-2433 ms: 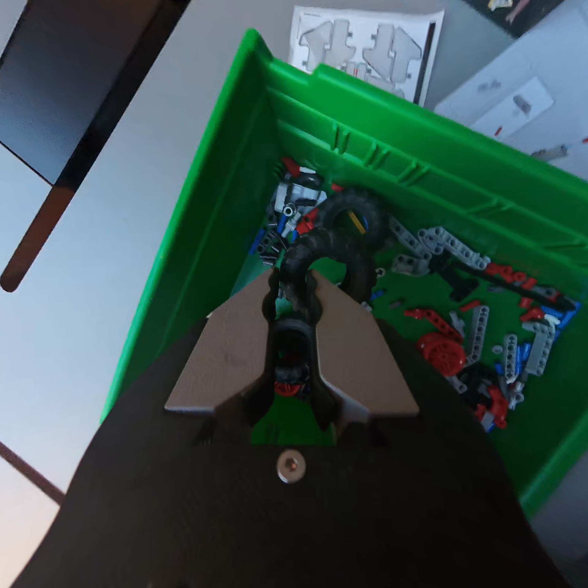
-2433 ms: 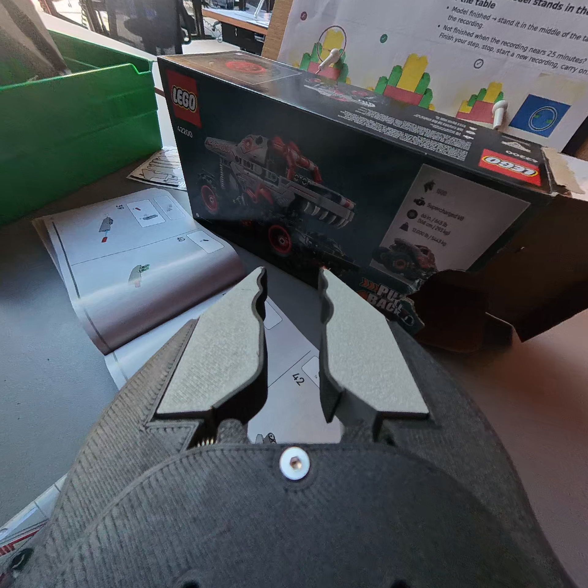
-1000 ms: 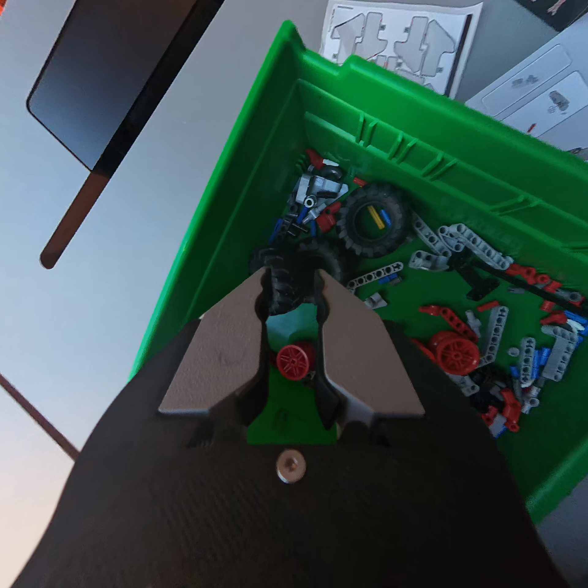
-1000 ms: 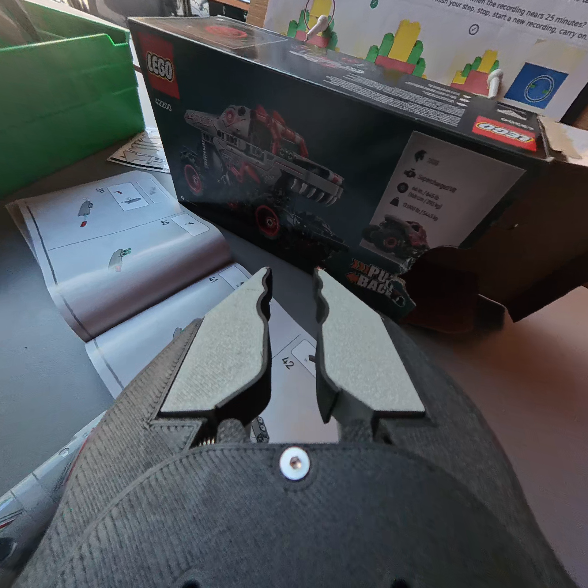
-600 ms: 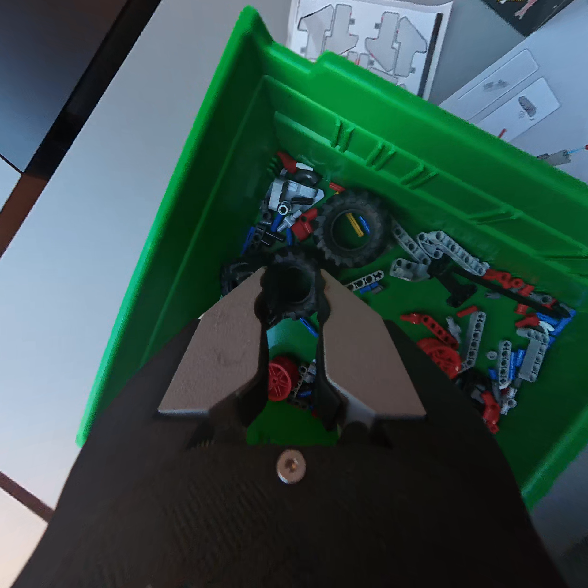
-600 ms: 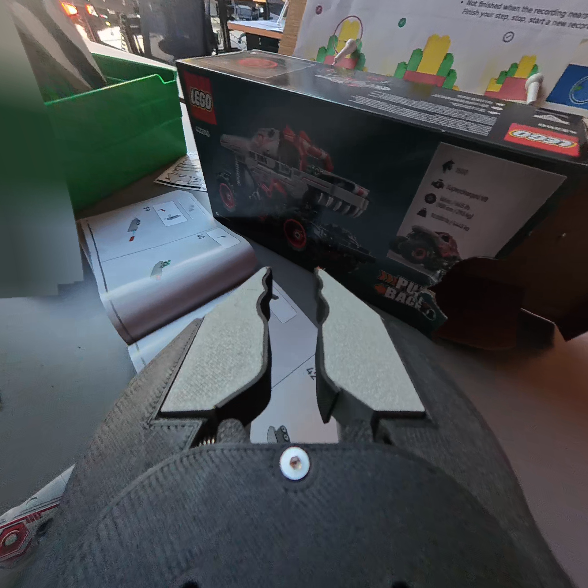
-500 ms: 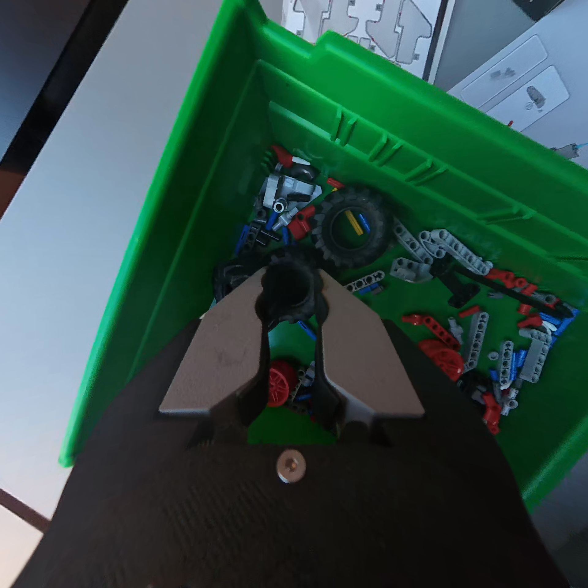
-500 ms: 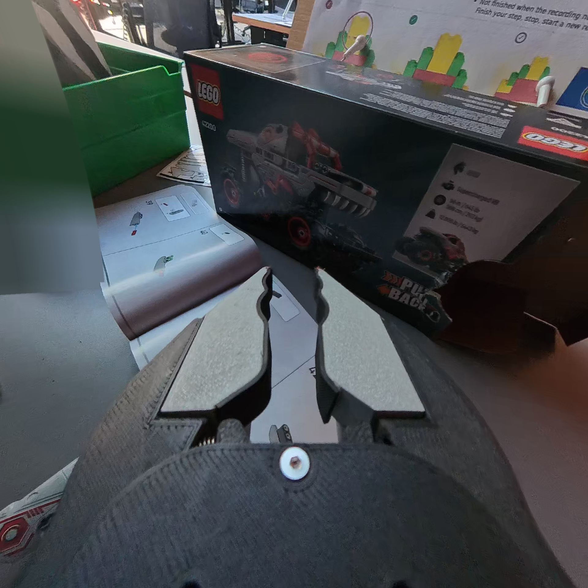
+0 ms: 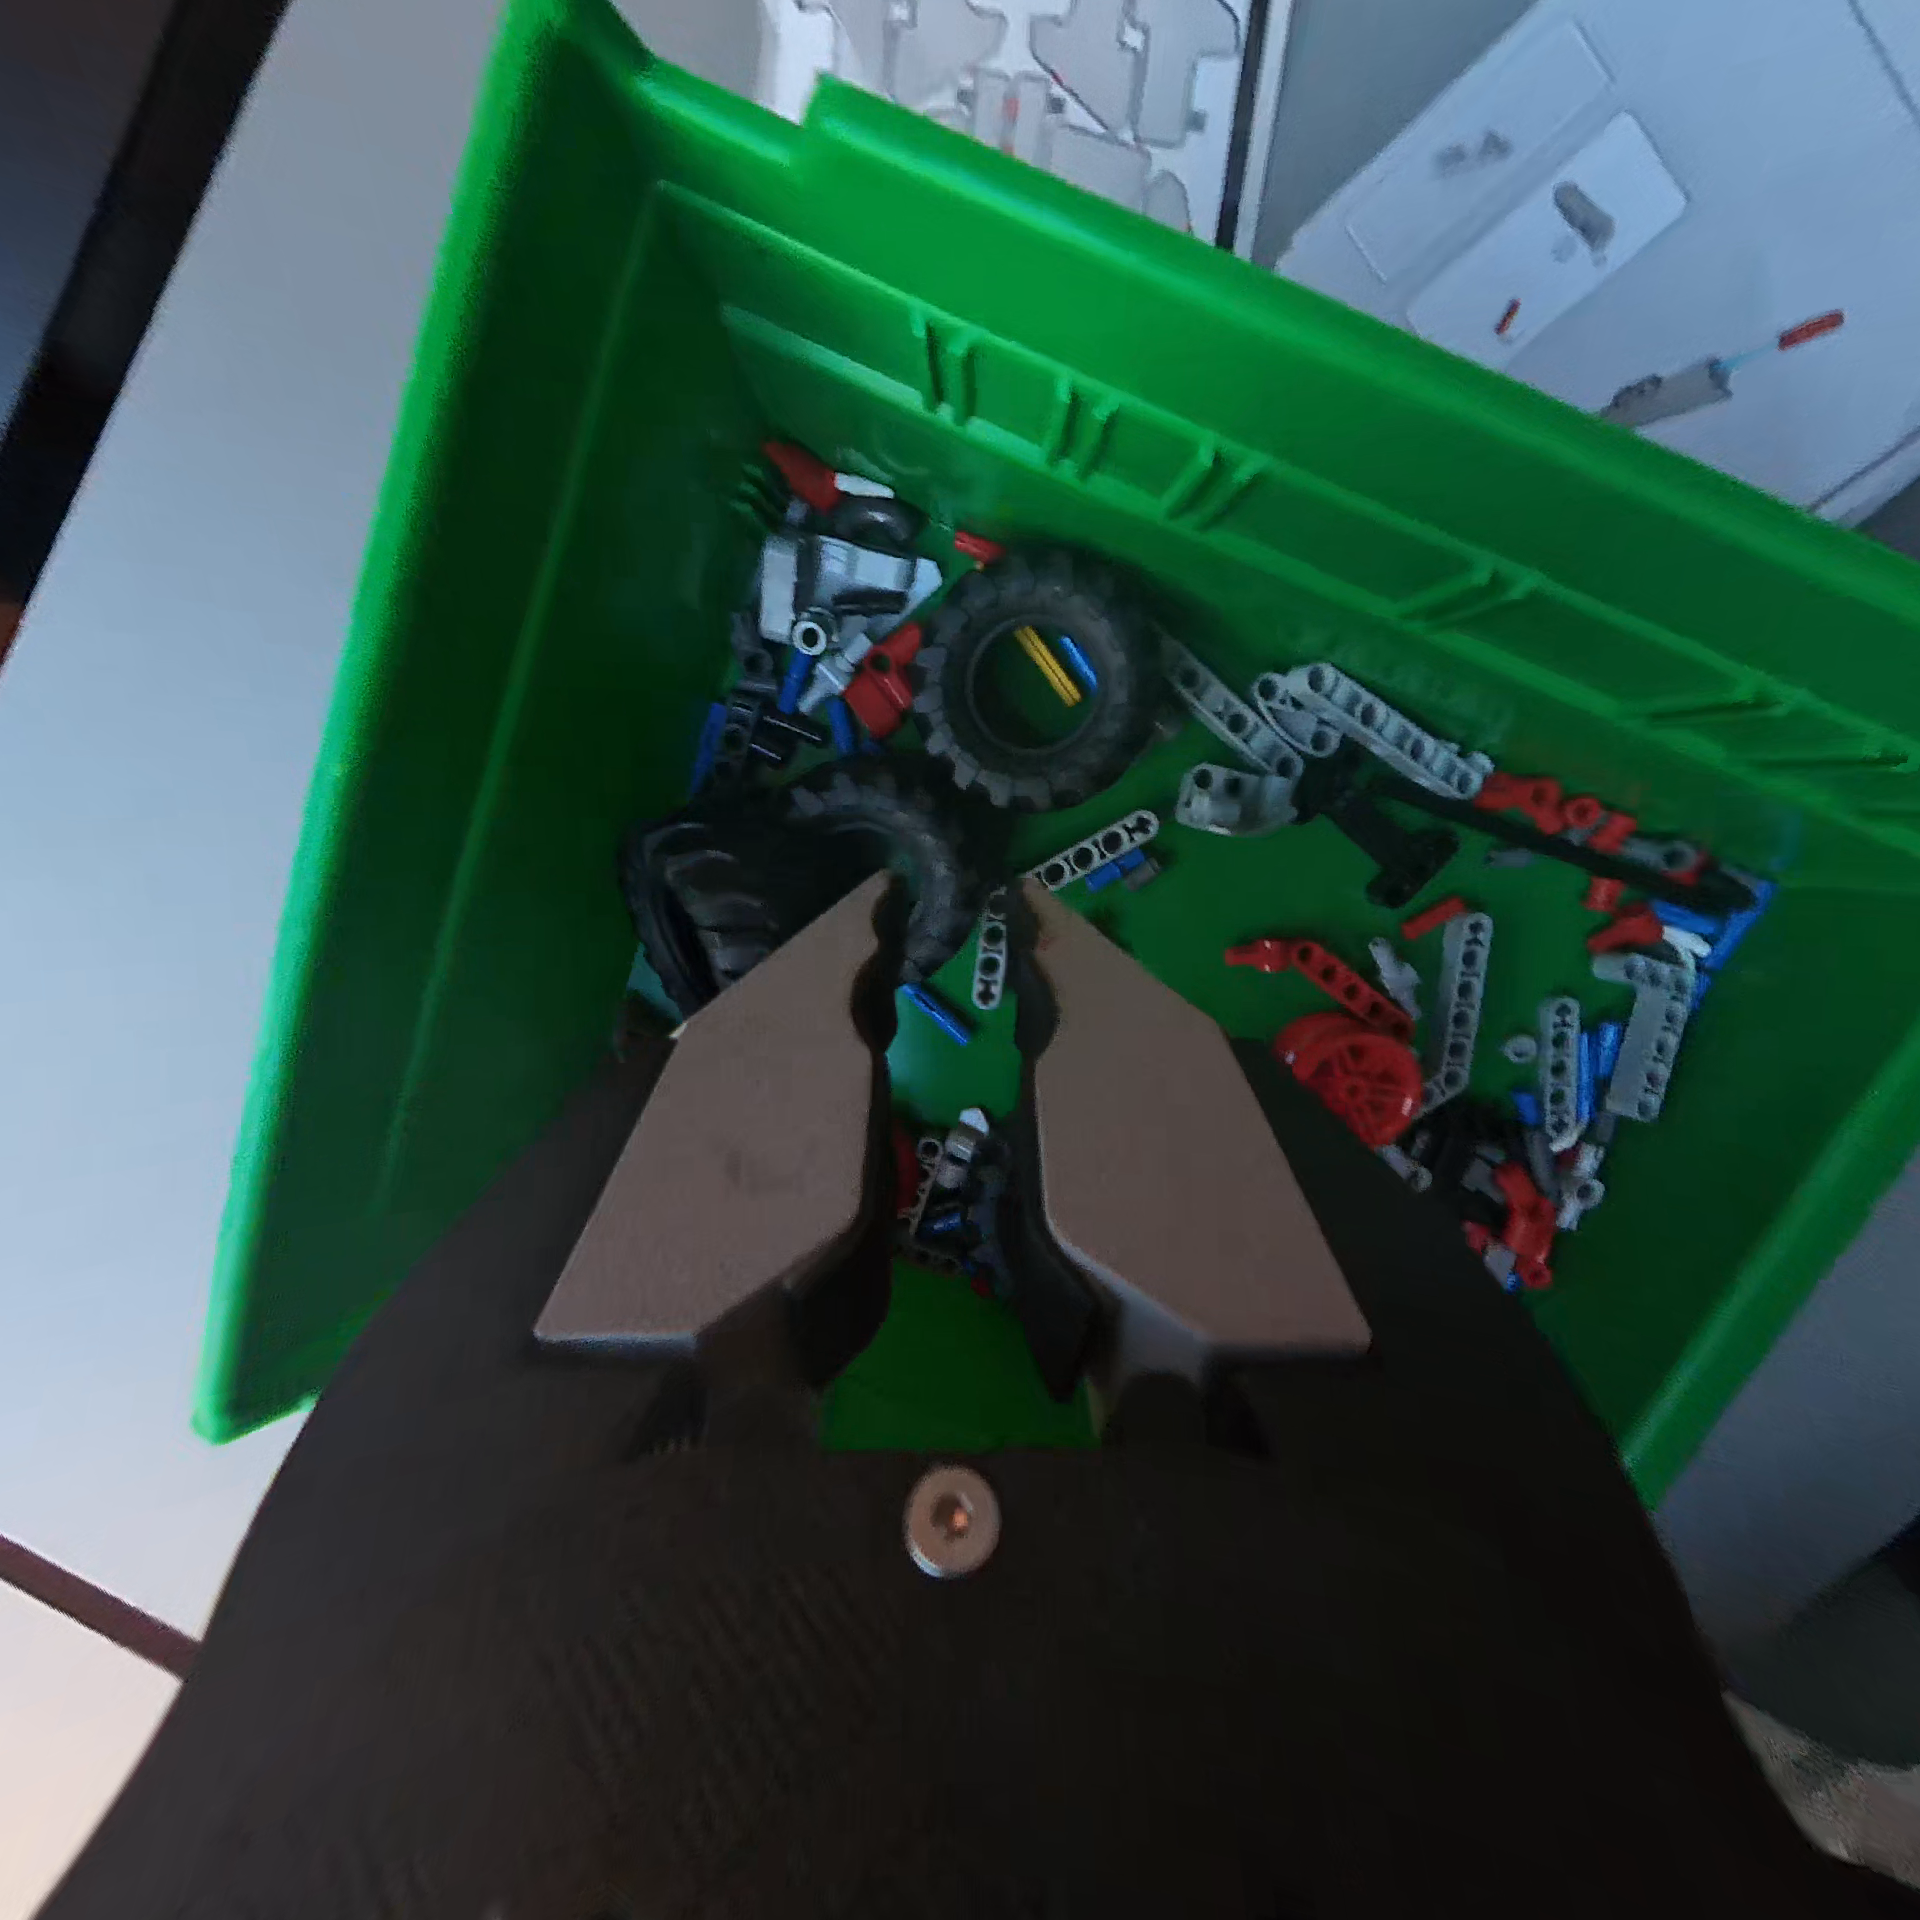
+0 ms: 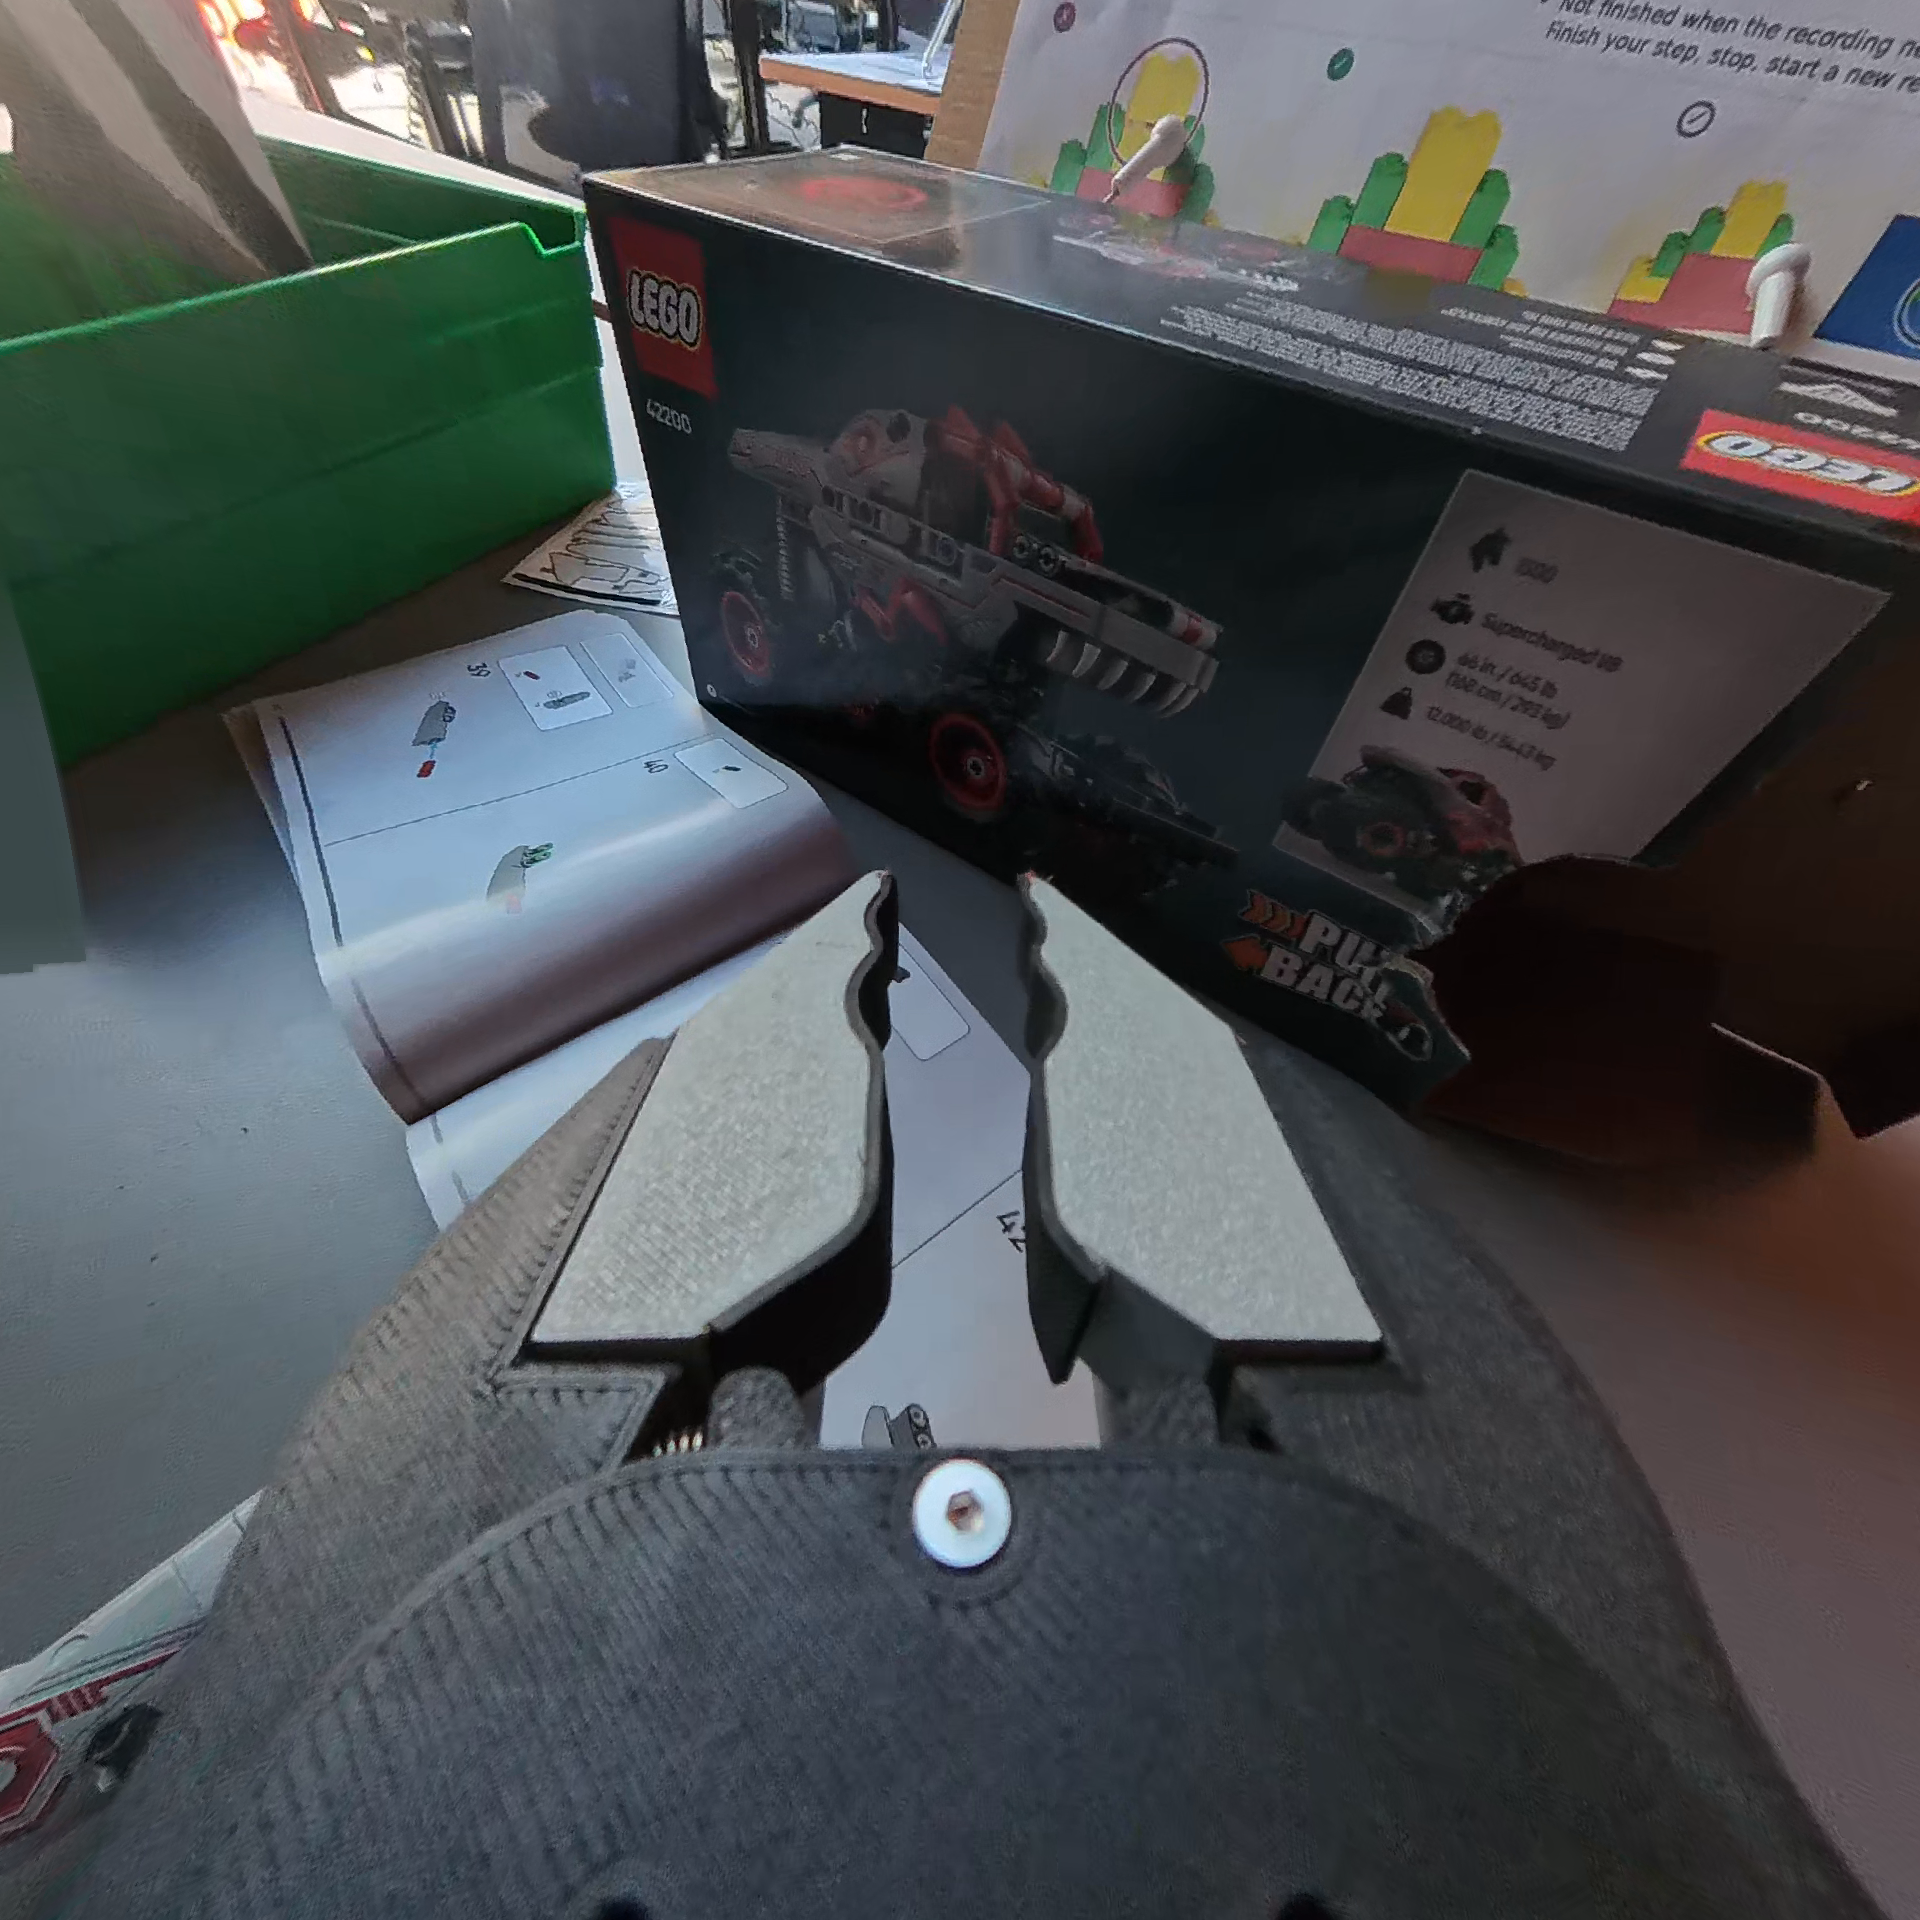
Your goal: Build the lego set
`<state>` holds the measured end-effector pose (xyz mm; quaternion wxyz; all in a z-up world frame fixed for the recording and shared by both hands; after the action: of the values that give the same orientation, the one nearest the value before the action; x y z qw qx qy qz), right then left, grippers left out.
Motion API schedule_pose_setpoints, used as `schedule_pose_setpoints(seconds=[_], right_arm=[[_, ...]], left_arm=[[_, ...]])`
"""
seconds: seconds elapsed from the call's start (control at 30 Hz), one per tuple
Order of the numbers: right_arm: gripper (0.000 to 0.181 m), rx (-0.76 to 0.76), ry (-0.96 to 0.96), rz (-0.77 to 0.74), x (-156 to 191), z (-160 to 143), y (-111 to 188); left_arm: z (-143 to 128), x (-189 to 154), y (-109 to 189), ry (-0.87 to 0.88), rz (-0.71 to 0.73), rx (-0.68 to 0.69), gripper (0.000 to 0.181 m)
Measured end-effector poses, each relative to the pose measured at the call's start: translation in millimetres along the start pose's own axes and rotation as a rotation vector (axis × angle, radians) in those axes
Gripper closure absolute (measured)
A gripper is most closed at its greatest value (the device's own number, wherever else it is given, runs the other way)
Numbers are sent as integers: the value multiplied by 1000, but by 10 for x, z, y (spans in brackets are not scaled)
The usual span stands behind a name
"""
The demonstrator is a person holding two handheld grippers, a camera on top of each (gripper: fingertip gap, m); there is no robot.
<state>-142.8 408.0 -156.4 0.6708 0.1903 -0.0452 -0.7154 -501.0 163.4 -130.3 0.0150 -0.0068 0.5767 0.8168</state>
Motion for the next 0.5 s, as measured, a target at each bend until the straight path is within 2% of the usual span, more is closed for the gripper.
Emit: schedule_pose_setpoints(seconds=[0.03,0.27,0.5], right_arm=[[163,1,1,-1,-4,-2,-3],[166,-3,10,-12,-46,-11,-6],[168,17,26,-3,-33,-37,-32]], left_arm=[[-15,-24,-15,-10,-8,16,167],[-48,-187,-66,-69,-49,63,174],[-168,-312,-246,-155,-50,185,176]])
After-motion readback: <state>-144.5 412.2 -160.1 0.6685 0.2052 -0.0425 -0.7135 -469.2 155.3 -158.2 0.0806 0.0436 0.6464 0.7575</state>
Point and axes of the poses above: each gripper's, where its closed fingertips meet, y back along the fingers, z out of its top, x = y × z across the jaws, the point moved 6 cm from there along y, back along the fingers, and after that the axes turned 10 degrees about y, right-handed, at the moved point
